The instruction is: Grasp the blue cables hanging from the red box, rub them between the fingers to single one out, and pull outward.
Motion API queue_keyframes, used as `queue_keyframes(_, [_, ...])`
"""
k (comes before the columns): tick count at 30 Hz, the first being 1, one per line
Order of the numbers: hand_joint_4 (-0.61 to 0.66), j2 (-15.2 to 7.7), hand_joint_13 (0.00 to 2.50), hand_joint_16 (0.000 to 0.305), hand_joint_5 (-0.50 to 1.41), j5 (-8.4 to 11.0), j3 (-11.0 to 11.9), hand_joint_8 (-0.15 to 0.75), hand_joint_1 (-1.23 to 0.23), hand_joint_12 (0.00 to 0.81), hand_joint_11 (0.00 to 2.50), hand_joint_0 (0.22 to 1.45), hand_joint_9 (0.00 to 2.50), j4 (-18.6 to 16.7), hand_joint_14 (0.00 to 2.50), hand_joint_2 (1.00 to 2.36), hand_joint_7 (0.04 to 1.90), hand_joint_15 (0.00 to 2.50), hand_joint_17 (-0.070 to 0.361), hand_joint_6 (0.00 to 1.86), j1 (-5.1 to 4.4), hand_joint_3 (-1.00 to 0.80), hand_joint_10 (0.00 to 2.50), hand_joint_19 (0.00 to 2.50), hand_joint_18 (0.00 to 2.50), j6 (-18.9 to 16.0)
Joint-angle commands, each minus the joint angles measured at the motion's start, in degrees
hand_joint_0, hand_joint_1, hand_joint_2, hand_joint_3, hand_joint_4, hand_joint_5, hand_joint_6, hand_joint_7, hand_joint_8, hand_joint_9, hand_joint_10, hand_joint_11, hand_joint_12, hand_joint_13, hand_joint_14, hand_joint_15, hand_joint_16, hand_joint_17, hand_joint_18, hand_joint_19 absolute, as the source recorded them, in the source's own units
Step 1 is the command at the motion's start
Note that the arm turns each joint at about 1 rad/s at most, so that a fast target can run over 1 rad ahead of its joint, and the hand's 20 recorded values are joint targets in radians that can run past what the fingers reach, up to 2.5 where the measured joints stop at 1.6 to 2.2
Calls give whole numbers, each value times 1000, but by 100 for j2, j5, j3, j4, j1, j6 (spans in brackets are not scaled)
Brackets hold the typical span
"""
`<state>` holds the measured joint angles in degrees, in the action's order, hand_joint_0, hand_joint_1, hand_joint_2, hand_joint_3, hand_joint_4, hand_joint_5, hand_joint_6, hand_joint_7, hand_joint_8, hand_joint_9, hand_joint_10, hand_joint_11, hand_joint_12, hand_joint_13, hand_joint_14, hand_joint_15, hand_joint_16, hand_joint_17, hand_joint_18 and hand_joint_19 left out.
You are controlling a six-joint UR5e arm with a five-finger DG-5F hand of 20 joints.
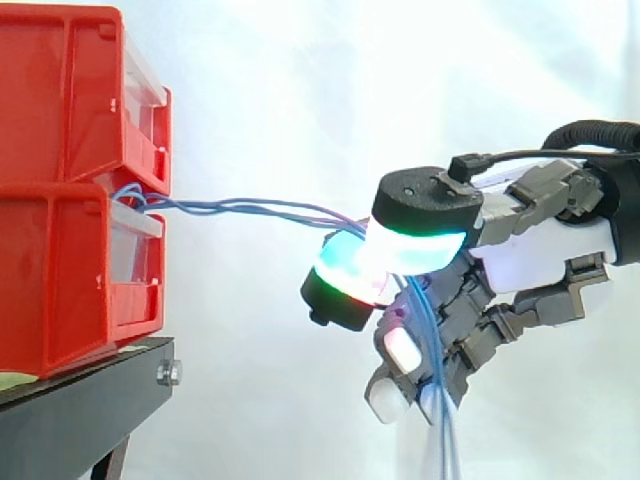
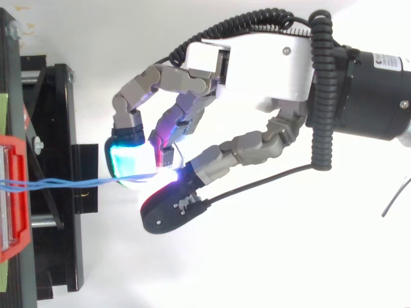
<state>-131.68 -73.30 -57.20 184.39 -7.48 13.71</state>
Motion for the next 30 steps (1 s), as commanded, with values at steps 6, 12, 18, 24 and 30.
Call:
queue_keyframes(6, [-26, 2, 814, 48, -174, 0, -2, 270, -911, 373, 629, 704, 951, 0, 16, 1000, 917, 407, 108, 898, 1, -500, 20, 484, 772, 0])
queue_keyframes(12, [14, 2, 823, 49, -172, 0, -2, 282, -858, 375, 634, 595, 953, 0, 16, 1000, 900, 418, 110, 889, 1, -500, 22, 508, 778, 0])
queue_keyframes(18, [45, 2, 836, 53, -171, 0, -2, 299, -761, 390, 632, 524, 965, 0, 16, 1000, 893, 423, 119, 875, 1, -500, 19, 502, 813, 0])
queue_keyframes(24, [54, 2, 847, 54, -171, 0, -2, 306, -683, 396, 624, 511, 975, 0, 17, 1000, 883, 425, 122, 869, 1, -500, 20, 509, 820, 0])
queue_keyframes(30, [39, 2, 832, 51, -170, 0, -2, 294, -714, 382, 633, 585, 971, 0, 17, 1003, 921, 429, 115, 864, 1, -456, 21, 528, 792, 0])
